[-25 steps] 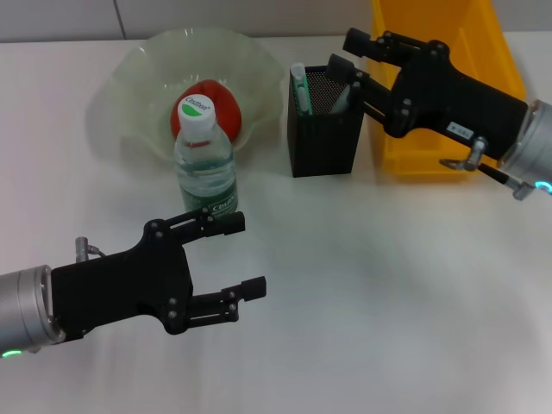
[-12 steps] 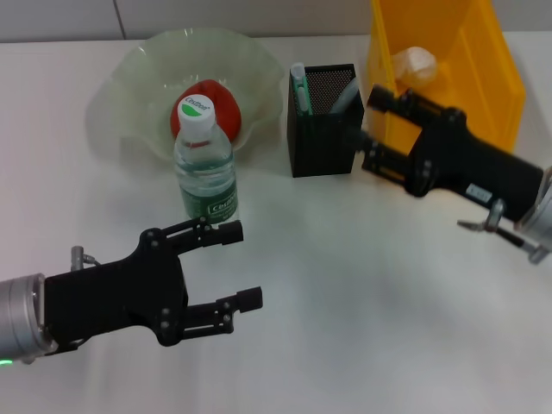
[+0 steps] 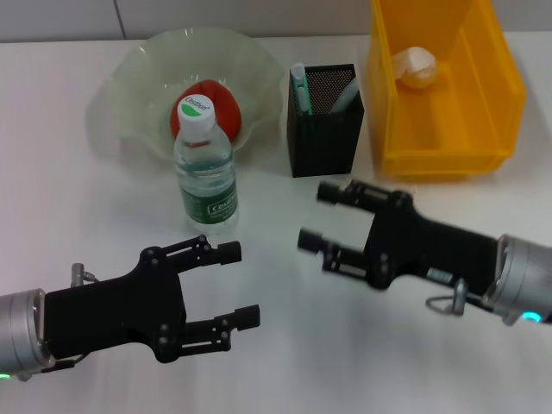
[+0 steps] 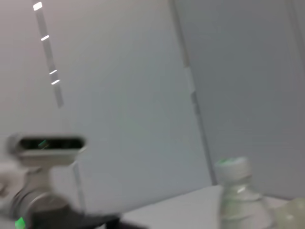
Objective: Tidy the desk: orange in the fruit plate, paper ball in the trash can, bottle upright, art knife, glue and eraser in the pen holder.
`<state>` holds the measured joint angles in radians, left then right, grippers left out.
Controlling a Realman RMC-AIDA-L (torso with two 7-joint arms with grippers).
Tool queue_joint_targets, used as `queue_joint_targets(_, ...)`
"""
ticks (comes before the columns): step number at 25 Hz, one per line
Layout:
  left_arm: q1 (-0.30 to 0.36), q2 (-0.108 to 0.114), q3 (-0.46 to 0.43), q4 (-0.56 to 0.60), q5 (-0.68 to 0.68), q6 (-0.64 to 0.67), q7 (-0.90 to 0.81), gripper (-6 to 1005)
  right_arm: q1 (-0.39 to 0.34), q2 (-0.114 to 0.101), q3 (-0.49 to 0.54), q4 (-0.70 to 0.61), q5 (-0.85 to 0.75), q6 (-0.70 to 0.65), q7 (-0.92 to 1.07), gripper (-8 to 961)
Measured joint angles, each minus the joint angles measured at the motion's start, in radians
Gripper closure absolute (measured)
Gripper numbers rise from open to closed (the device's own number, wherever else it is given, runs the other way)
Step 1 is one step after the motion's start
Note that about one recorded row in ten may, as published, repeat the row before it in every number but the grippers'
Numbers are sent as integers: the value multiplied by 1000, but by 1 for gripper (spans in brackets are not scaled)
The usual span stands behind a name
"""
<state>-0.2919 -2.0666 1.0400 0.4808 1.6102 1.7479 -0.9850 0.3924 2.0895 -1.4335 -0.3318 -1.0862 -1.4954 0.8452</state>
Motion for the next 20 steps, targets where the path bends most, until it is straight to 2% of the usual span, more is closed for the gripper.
queue_joint_targets(2,6,-1,1,0,0,-6,0,214,-1,0,-58,0,-1,-6,-41,270)
queue_joint_targets(5,18,-1,-1,-1,0,-14,0,214,4,0,-78,1,-1,-7,-48,270)
queue_joint_targets(20,74,0,-14,-1,-1,-28,9,214,10,0,-95,5,-3,0,-49,270)
